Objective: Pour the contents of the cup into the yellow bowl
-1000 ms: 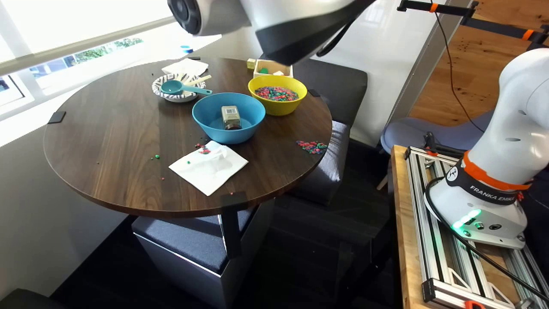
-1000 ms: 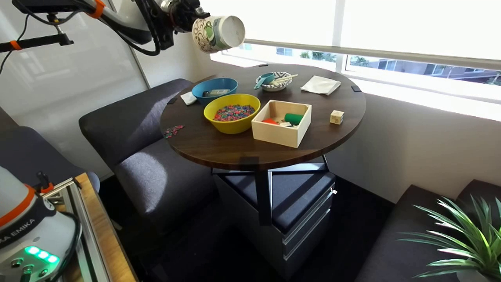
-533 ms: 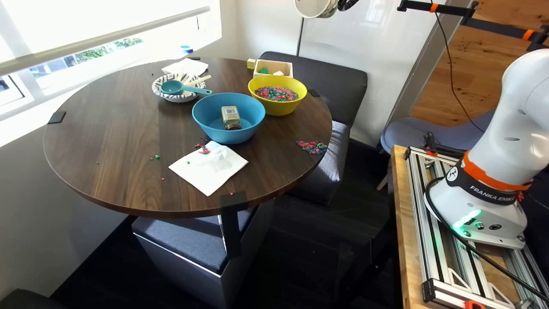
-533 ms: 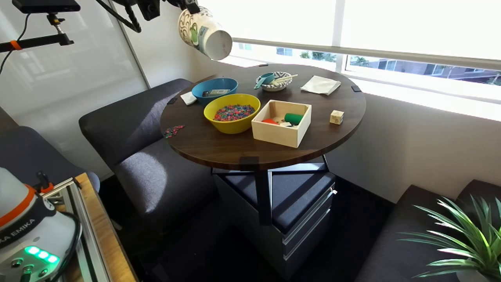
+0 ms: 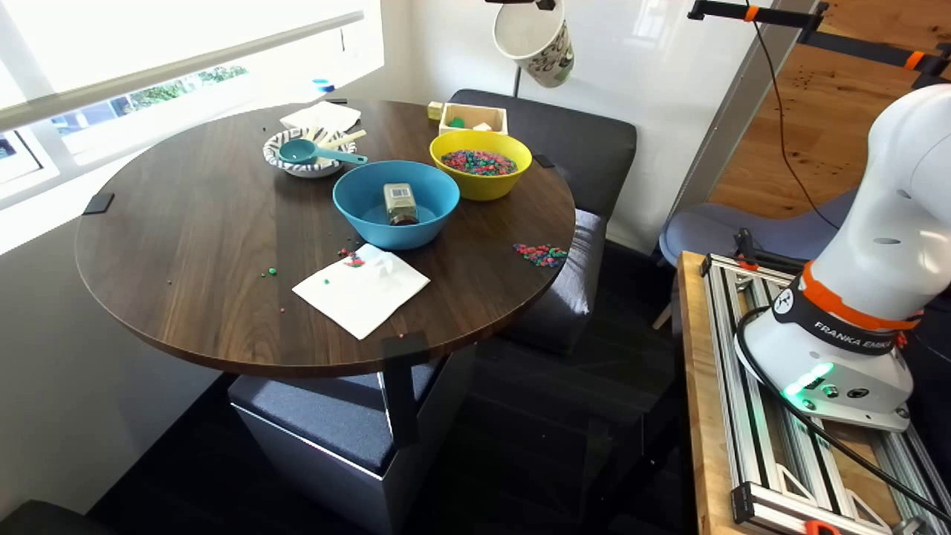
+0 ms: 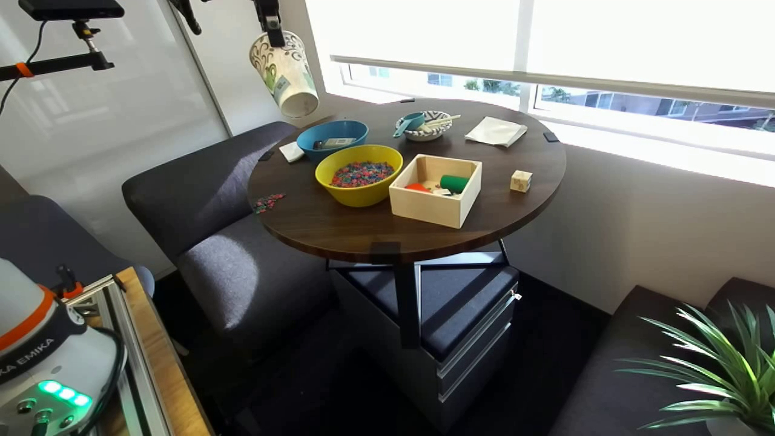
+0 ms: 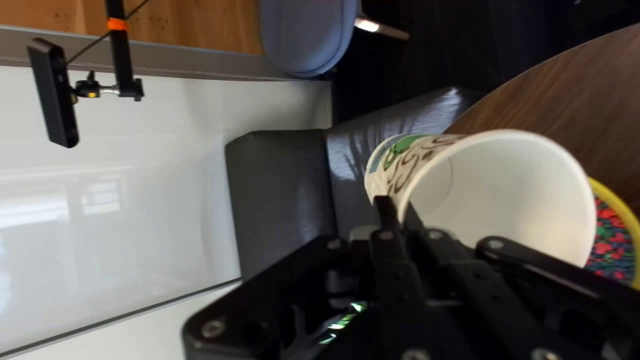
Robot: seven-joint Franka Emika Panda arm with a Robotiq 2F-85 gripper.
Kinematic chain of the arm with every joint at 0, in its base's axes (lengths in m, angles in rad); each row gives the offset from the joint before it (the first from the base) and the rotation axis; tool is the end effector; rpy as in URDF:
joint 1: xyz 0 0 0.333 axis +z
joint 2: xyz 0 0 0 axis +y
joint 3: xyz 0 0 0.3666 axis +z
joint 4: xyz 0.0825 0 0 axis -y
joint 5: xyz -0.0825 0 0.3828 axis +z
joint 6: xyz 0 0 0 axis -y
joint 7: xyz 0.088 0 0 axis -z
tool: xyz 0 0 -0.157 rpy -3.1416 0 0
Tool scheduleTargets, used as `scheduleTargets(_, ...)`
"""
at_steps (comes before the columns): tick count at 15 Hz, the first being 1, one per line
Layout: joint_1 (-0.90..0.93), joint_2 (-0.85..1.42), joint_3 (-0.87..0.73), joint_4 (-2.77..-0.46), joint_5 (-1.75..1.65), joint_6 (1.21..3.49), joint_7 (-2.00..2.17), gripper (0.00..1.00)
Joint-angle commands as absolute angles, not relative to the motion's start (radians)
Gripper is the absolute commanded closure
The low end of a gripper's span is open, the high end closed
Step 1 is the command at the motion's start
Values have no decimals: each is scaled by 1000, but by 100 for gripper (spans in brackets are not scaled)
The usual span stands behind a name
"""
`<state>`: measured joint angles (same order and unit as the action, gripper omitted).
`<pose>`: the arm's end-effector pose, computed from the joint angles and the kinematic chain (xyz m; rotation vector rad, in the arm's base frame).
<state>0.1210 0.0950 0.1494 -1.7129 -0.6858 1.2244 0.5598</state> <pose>0.5170 0.0233 0.5388 2.2471 -0.3705 -0.2892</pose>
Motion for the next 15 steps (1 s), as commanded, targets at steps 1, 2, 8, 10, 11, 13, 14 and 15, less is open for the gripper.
scheduleTargets(1,135,99,136,-1696,-641,1226,548,97)
scheduleTargets(2,136,100,135,-1688,-611,1231,544,97)
scheduleTargets(8,130,107,133,-1682,-529,1322,581,99)
scheduleTargets(10,134,138,136,-1664,-427,1409,635,99)
scheduleTargets(11,139,151,140,-1665,-383,1462,656,99)
scheduleTargets(13,155,177,147,-1663,-319,1590,695,99)
scheduleTargets(14,164,198,147,-1643,-299,1650,717,99)
scheduleTargets(15,171,218,145,-1627,-282,1712,730,99)
